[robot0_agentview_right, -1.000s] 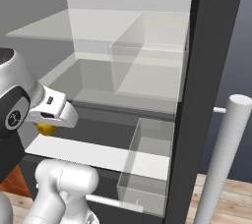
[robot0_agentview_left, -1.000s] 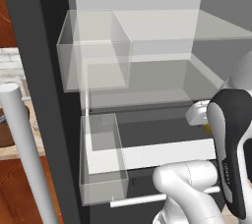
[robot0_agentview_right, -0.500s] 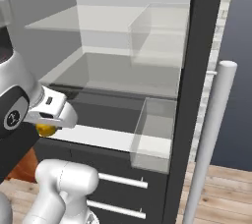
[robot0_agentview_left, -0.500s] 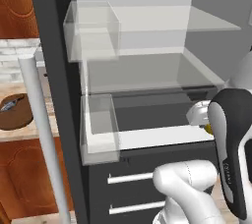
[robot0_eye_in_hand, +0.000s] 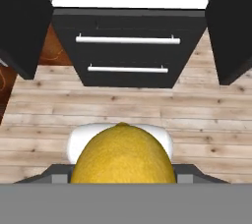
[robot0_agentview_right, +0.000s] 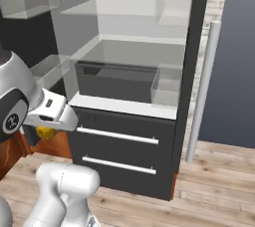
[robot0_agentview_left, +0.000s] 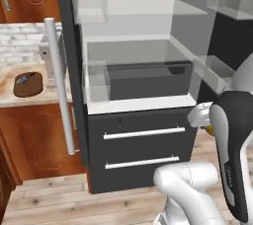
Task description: Retrieve a lemon from the fridge and place it on the cutting board with the fish.
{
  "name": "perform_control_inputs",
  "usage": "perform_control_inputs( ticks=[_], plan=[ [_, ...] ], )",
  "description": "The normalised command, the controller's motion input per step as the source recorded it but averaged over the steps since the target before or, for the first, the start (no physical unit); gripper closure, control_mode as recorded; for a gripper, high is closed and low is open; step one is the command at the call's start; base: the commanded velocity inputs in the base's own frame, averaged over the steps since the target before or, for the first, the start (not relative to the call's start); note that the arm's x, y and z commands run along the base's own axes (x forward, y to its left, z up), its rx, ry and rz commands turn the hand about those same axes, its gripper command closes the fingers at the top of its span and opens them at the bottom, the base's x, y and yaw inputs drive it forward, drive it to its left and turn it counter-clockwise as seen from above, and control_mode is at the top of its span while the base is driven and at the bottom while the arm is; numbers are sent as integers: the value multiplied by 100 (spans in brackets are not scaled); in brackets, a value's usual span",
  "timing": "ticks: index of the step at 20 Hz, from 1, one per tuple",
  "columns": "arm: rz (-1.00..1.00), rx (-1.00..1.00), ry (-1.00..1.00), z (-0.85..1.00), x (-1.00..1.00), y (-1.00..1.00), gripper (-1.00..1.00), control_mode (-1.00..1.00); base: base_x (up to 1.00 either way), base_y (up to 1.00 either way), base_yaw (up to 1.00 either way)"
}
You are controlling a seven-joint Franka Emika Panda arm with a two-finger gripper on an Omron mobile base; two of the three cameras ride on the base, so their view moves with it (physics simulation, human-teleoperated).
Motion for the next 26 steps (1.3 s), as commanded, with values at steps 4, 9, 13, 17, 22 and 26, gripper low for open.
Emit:
perform_control_inputs(
  ticks=[4,9,13,17,22,26],
  plan=[
    [0,0,0,0,0,0,100,100,-78,59,0],
    [0,0,0,0,0,0,100,100,-45,82,-3],
    [0,0,0,0,0,0,100,100,-8,100,-5],
    [0,0,0,0,0,0,100,100,-1,90,-7],
    [0,0,0,0,0,0,100,100,15,43,-1],
    [0,0,0,0,0,0,100,100,29,23,4]
  ],
)
